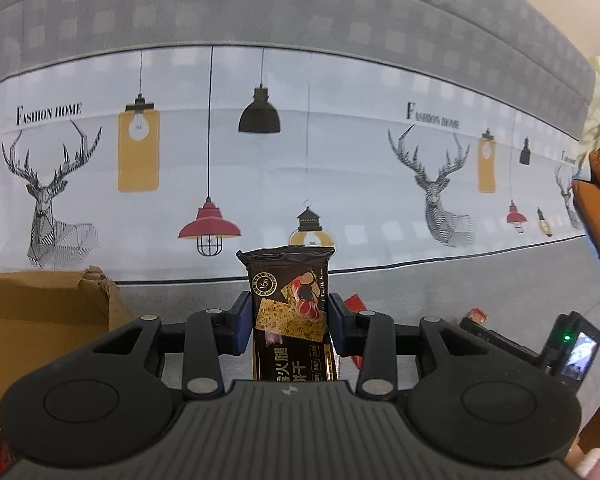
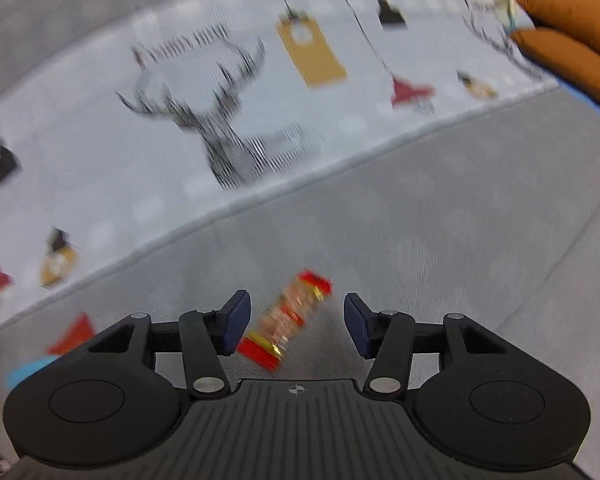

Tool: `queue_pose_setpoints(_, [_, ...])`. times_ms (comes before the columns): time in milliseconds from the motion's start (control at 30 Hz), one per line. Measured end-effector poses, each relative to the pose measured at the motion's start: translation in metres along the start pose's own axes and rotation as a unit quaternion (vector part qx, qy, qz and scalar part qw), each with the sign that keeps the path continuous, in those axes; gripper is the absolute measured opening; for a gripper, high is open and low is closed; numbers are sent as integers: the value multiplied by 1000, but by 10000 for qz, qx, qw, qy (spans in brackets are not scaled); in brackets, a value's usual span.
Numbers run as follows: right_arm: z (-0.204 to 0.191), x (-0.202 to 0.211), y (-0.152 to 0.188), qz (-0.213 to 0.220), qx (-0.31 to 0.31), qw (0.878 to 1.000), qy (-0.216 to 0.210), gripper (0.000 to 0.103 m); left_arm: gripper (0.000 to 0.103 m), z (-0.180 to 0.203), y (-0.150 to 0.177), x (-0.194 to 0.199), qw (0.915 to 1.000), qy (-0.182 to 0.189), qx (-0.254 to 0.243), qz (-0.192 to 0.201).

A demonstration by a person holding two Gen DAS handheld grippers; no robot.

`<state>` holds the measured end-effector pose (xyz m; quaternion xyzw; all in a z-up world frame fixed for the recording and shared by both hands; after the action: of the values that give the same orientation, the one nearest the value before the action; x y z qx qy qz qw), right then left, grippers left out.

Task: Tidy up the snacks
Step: 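Grasp the brown cracker packet with the left tool while the right tool grasps the red-gold candy, then carry the cracker packet and red-gold candy over the box and lower both tools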

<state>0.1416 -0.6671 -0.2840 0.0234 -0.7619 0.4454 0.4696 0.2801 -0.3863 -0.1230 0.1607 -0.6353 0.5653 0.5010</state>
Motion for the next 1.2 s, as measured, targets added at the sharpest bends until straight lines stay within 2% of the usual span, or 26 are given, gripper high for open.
queue_pose_setpoints(33, [1, -10, 2, -93, -56, 9999, 37, 58, 43, -2, 0, -3, 10000, 15, 24, -22])
queue_pose_setpoints(67, [0, -16, 5, -73, -76, 9999, 3, 56, 43, -3, 0, -6, 10000, 27, 43, -32])
queue_pose_setpoints(100, [-5, -17, 6, 61, 110, 9998, 136, 36, 43, -4, 1, -8, 10000, 31, 55, -38])
queue_pose_setpoints(133, [-12, -18, 7, 99, 371, 9988, 291, 25, 43, -5, 2, -8, 10000, 38, 70, -37])
queue_pose_setpoints(167, [-17, -18, 8, 111, 574, 9975, 385, 23, 43, -5, 4, -8, 9999, 51, 87, -35])
queue_pose_setpoints(233, [-20, -10, 10, 88, 529, 9985, 113, 19, 43, -7, 7, -3, 9999, 88, 121, -31])
queue_pose_setpoints(367, [-19, 30, 12, 324, 275, 9987, -281, 19, 43, -15, 13, 25, 9996, 228, 187, 36])
queue_pose_setpoints(567, [-27, 151, 30, 910, 70, 9900, -1074, 19, 43, -35, 39, 108, 9980, 363, 241, 448])
queue_pose_setpoints(700, [-43, 240, 62, 1051, 214, 9798, -1686, 19, 43, -59, 73, 170, 9969, 354, 349, 614])
queue_pose_setpoints(833, [-68, 314, 105, 932, 531, 9673, -2297, 19, 43, -92, 114, 229, 9957, 105, 341, 850])
queue_pose_setpoints(933, [-92, 354, 138, 700, 765, 9576, -2689, 19, 43, -120, 147, 264, 9946, -137, 412, 948])
queue_pose_setpoints(1200, [-150, 411, 207, 75, 1382, 9337, -3302, 19, 43, -178, 234, 314, 9924, -498, 737, 846])
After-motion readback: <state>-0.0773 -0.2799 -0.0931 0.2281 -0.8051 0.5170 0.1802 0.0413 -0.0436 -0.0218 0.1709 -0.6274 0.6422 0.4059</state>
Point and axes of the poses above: each gripper's, at about its wrist camera, not at the fingertips, and x roughly against the way its jaws point, z to its right, y to its underside, the point moved 2 cm from there along -x, roughly the way its jaws point
